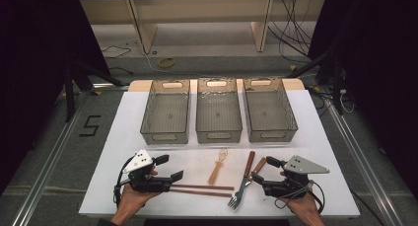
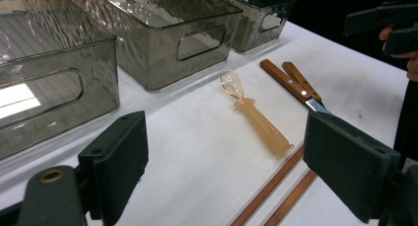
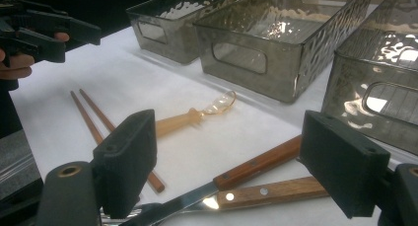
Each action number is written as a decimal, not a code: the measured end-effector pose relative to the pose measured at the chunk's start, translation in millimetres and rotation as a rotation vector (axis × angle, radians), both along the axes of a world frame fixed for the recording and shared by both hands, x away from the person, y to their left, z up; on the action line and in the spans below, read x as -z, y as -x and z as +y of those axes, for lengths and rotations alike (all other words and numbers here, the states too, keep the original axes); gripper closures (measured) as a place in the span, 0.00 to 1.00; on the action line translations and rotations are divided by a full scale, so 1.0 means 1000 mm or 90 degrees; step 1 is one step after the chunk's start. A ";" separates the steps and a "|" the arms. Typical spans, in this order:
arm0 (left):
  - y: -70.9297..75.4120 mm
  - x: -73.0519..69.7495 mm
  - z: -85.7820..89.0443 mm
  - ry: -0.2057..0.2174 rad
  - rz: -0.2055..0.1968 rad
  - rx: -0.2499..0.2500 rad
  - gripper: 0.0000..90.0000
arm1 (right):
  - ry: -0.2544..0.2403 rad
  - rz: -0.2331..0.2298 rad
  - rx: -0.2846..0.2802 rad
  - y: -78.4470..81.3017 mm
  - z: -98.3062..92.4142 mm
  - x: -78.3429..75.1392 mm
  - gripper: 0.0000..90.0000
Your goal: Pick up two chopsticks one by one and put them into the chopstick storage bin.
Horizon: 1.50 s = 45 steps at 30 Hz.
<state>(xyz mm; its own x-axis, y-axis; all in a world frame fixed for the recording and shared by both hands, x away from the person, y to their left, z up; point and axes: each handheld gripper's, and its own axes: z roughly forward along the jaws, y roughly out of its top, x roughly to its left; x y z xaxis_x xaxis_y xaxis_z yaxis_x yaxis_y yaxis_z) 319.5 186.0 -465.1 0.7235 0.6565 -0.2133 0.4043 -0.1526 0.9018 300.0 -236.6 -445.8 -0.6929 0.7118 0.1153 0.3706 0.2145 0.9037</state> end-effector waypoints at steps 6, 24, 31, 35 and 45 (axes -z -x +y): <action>-0.003 -0.006 -0.006 -0.034 0.009 0.028 0.20 | 0.001 0.007 -0.002 -0.002 -0.001 0.002 0.26; -0.016 -0.018 -0.055 -0.280 0.078 0.205 0.33 | 0.007 0.015 -0.012 -0.004 0.003 0.002 0.26; -0.013 -0.016 -0.068 -0.355 0.079 0.258 0.47 | 0.009 0.017 -0.017 -0.003 0.004 0.001 0.26; -0.011 -0.014 -0.072 -0.383 0.083 0.289 0.54 | 0.012 0.022 -0.018 -0.004 0.005 0.002 0.26; -0.015 -0.004 -0.077 -0.454 0.113 0.339 0.70 | 0.016 0.032 -0.026 -0.004 0.006 0.003 0.26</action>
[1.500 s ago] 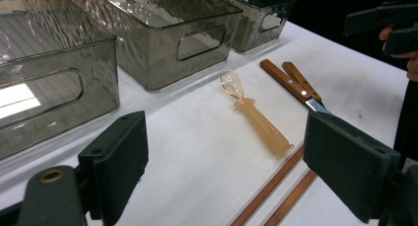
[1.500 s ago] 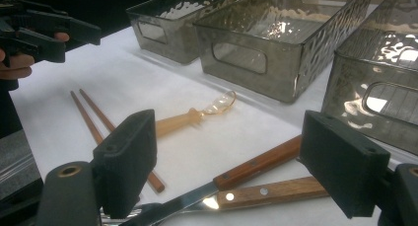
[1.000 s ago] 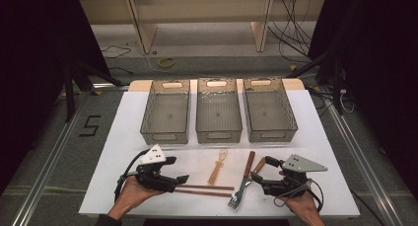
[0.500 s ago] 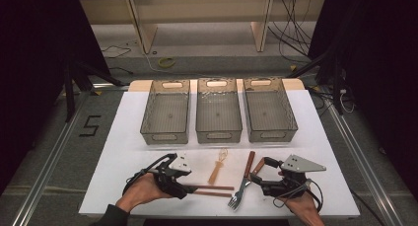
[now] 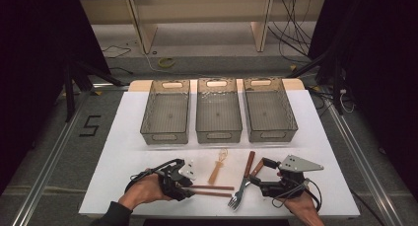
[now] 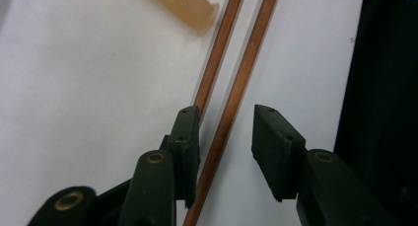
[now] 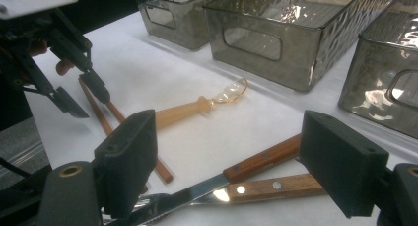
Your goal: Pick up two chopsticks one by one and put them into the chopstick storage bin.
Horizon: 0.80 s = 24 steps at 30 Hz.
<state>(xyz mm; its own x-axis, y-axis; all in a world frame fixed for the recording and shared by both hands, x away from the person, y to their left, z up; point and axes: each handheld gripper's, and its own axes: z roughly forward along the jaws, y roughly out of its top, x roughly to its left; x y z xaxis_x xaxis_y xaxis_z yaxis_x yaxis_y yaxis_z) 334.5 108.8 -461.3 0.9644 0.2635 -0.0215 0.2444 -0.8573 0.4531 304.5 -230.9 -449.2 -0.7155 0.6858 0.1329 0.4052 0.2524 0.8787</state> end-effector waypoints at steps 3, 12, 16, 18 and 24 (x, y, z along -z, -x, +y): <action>-0.001 0.002 0.000 -0.011 0.000 0.004 0.73 | 0.001 0.002 -0.002 0.000 0.000 0.000 0.26; -0.005 0.007 -0.003 -0.059 0.013 0.024 0.79 | 0.002 0.011 -0.009 -0.001 0.001 0.001 0.26; -0.005 0.006 -0.004 -0.071 0.011 0.026 0.84 | 0.001 0.017 -0.011 -0.001 0.002 0.002 0.27; -0.004 0.006 -0.005 -0.089 0.009 0.035 0.86 | 0.004 0.017 -0.014 -0.001 0.002 0.002 0.27; -0.003 0.005 -0.007 -0.103 0.013 0.053 0.89 | 0.008 0.021 -0.016 -0.001 0.003 0.003 0.27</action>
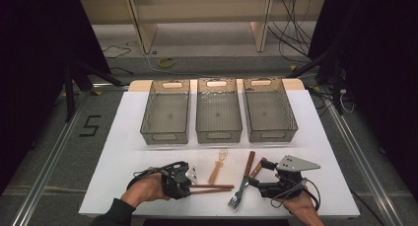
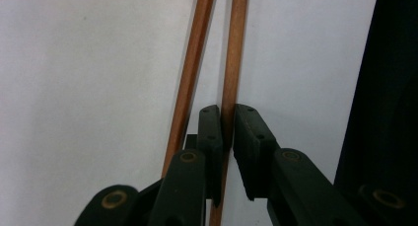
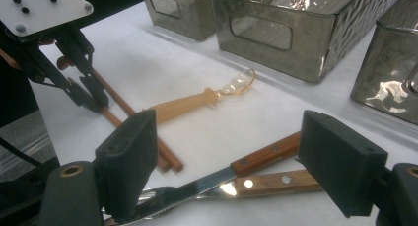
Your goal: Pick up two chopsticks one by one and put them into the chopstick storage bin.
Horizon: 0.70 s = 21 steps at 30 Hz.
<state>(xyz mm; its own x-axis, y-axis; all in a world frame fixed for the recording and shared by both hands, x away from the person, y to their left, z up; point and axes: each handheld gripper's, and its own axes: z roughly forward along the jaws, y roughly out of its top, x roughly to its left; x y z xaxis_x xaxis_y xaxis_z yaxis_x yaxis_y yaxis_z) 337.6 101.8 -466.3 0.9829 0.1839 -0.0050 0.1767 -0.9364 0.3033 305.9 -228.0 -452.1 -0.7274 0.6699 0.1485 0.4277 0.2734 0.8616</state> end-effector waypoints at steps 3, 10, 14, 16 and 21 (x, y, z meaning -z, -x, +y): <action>0.001 0.000 -0.002 -0.006 -0.004 0.005 0.89 | 0.000 0.001 0.001 0.000 0.000 0.000 0.27; 0.001 0.000 -0.003 -0.013 -0.008 0.019 0.91 | 0.005 0.004 0.003 -0.001 0.000 0.000 0.27; 0.002 0.000 -0.003 -0.012 -0.011 0.026 0.92 | 0.005 0.004 0.003 0.000 0.000 0.000 0.27; 0.002 0.000 -0.003 -0.013 -0.013 0.030 0.92 | 0.005 0.003 0.003 0.000 0.000 0.000 0.28; 0.003 -0.001 -0.002 -0.010 -0.012 0.038 0.93 | 0.007 0.004 0.003 0.000 0.000 0.000 0.28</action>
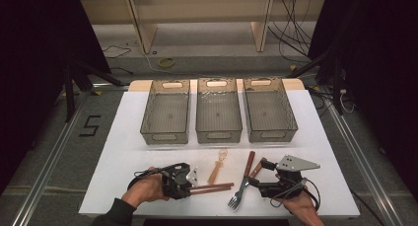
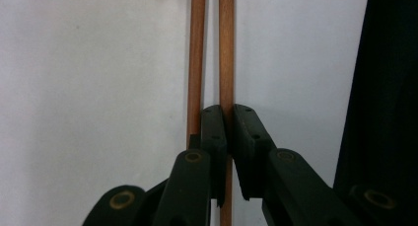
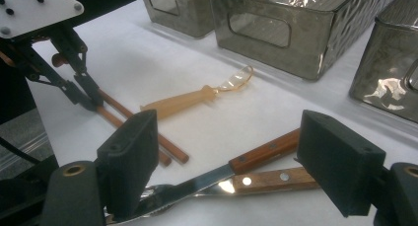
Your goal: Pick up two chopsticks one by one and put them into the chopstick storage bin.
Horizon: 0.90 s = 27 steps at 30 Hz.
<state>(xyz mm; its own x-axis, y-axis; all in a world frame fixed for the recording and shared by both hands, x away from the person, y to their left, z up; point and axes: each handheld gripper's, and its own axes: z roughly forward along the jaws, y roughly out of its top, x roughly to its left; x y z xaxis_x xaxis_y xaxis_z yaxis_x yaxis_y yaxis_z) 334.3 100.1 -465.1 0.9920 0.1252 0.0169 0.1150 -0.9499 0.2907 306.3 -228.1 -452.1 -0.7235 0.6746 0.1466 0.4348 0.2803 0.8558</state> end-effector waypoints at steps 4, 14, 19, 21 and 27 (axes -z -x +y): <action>0.001 -0.001 0.002 0.002 0.002 0.000 0.93 | -0.001 0.000 0.001 0.000 0.000 0.000 0.28; -0.002 -0.025 0.010 0.069 -0.013 -0.044 0.93 | -0.007 0.003 0.003 -0.001 -0.001 0.000 0.28; -0.009 -0.038 0.019 0.108 -0.029 -0.100 0.93 | -0.008 0.003 0.004 -0.001 -0.002 0.000 0.28; -0.014 -0.045 0.024 0.124 -0.039 -0.121 0.93 | -0.008 0.003 0.005 -0.001 -0.002 0.000 0.28; -0.032 -0.061 0.038 0.176 -0.068 -0.175 0.93 | -0.008 0.002 0.004 -0.001 -0.001 0.001 0.28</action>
